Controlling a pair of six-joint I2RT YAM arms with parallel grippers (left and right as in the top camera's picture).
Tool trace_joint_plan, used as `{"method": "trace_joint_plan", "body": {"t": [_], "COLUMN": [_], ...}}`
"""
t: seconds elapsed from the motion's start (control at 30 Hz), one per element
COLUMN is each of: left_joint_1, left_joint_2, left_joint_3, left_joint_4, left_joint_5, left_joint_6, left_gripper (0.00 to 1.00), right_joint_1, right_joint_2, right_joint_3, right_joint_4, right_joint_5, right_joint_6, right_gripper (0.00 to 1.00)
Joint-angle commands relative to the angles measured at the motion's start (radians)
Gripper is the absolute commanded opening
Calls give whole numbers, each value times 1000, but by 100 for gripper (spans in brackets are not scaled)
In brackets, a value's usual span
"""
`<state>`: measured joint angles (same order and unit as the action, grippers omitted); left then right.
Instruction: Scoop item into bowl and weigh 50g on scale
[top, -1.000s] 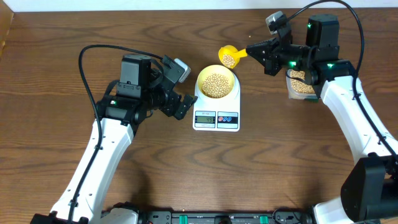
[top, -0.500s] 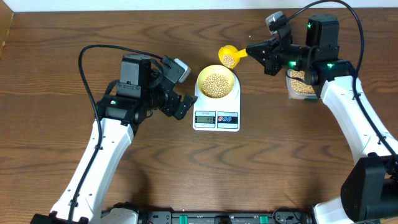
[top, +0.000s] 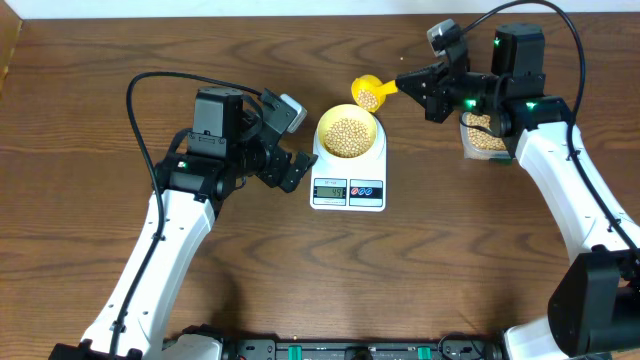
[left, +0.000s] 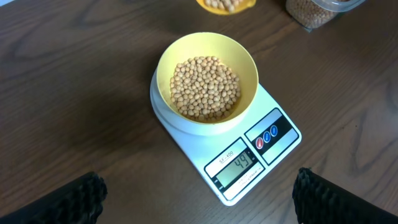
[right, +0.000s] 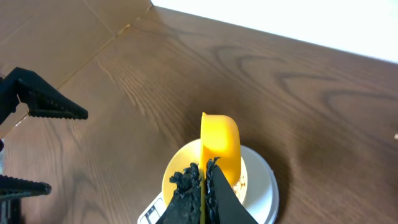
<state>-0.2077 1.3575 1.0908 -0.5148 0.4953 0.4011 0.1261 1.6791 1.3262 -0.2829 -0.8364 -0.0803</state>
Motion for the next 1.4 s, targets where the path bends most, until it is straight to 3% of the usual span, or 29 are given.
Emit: {"method": "trace_joint_plan", "body": {"t": [0.0,1.37], "left_joint_1": [-1,-1], "left_joint_2": [-13,-13], "left_joint_3": [6,6], "left_joint_4": [0,0], "left_joint_5": [10,10], "left_joint_6": [17,17], "left_gripper": [98,98], "right_joint_1": [8,11], "right_joint_2": [4,4], "right_joint_3": [1,1], "right_joint_4": [-1,2], "right_joint_5": [-7,19], "right_joint_6": [-11,-13], "right_gripper": [1,1]}}
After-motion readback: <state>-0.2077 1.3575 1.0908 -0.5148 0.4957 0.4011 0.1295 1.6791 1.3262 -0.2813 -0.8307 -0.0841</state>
